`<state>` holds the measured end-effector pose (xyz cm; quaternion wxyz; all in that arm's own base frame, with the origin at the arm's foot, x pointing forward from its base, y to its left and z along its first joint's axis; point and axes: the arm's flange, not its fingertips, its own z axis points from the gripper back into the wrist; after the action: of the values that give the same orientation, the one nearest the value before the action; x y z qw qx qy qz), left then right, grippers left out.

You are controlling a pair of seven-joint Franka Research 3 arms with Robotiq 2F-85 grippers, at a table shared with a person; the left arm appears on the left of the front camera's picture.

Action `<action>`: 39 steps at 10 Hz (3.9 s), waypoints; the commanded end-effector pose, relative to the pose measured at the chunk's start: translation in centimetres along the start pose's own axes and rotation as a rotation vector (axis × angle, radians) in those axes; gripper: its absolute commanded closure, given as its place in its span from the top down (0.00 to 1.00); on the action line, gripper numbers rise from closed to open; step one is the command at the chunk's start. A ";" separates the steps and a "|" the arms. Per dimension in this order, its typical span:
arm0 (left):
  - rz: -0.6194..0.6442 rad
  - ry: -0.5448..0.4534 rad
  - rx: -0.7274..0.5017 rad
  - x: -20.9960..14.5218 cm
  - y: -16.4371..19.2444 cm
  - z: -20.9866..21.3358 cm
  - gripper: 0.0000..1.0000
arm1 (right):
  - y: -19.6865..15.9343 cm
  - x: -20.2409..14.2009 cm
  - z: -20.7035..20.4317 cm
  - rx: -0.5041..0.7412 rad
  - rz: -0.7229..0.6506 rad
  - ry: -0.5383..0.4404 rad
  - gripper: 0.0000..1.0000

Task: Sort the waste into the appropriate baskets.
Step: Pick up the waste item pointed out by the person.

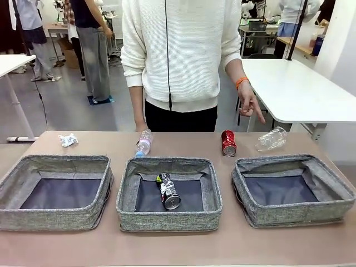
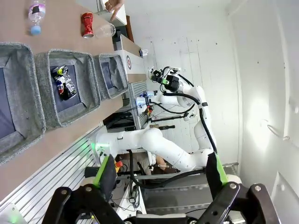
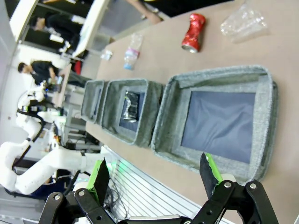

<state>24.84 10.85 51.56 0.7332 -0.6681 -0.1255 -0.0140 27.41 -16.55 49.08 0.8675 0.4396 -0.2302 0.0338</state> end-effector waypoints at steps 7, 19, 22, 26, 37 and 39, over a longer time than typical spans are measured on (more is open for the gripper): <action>-0.022 -0.003 -0.020 0.0 -0.2 0.0 1.00 | 2.9 3.4 -4.0 -0.153 0.310 0.112 1.00; -0.022 -0.003 -0.020 0.0 -0.2 0.0 1.00 | 12.5 4.4 -21.6 -0.607 1.146 0.637 1.00; -0.022 -0.003 -0.020 0.0 -0.2 0.0 1.00 | 8.9 11.5 -24.6 -0.644 1.492 0.917 1.00; -0.022 -0.003 -0.020 0.0 -0.2 0.0 1.00 | 6.4 12.8 -25.9 -0.570 1.552 1.057 1.00; -0.022 -0.003 -0.020 0.0 -0.2 0.0 1.00 | -8.6 23.0 -33.5 -0.456 1.496 0.976 1.00; -0.022 -0.003 -0.020 0.0 -0.2 0.0 1.00 | -9.5 22.9 -34.0 -0.444 1.486 0.972 1.00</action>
<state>24.84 10.86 51.52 0.7332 -0.6680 -0.1268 -0.0143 62.26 1.14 34.38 0.6955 -0.0706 -0.0476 0.7134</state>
